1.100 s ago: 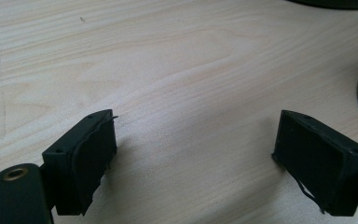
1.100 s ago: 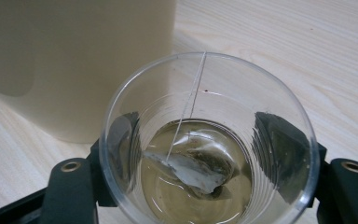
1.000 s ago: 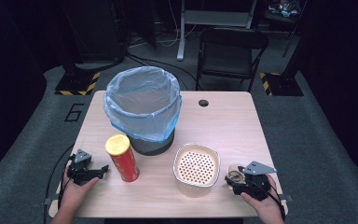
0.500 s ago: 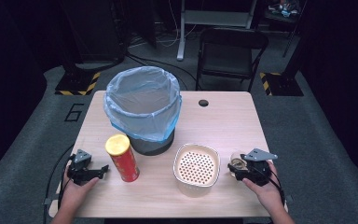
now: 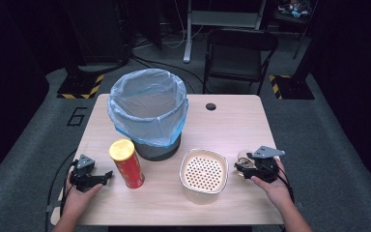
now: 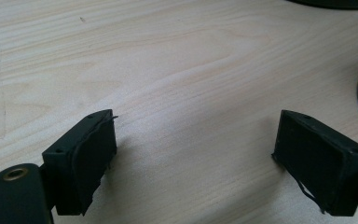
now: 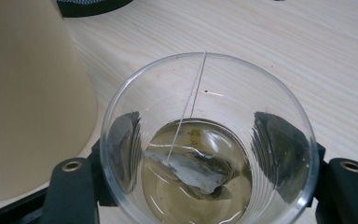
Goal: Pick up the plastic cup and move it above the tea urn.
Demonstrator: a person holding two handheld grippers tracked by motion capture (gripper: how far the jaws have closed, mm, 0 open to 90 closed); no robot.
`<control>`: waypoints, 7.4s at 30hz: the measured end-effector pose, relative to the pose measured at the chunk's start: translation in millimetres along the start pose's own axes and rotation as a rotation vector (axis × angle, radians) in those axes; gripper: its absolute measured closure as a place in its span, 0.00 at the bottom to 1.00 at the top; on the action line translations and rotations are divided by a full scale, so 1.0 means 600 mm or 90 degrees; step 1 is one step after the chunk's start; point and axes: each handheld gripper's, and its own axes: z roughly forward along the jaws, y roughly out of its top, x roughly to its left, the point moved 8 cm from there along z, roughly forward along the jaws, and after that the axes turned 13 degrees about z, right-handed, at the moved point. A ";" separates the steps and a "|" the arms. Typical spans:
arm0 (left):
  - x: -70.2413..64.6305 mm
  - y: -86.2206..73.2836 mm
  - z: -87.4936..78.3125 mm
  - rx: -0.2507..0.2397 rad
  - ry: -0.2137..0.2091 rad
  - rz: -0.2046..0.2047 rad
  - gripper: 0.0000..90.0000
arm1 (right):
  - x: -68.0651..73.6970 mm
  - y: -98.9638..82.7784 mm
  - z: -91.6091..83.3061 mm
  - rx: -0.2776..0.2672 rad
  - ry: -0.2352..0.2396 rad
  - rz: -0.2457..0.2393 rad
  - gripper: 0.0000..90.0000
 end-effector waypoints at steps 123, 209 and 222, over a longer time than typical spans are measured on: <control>-0.001 0.000 0.000 0.002 -0.003 0.003 0.14 | 0.201 0.157 -0.010 -0.131 -0.111 -0.729 0.40; -0.001 0.001 0.000 -0.002 -0.002 0.006 0.14 | 0.171 0.195 0.022 -0.085 -0.227 -0.940 0.39; -0.001 0.001 0.000 -0.003 -0.002 0.005 0.14 | 0.138 0.226 0.018 -0.097 -0.113 -0.645 0.39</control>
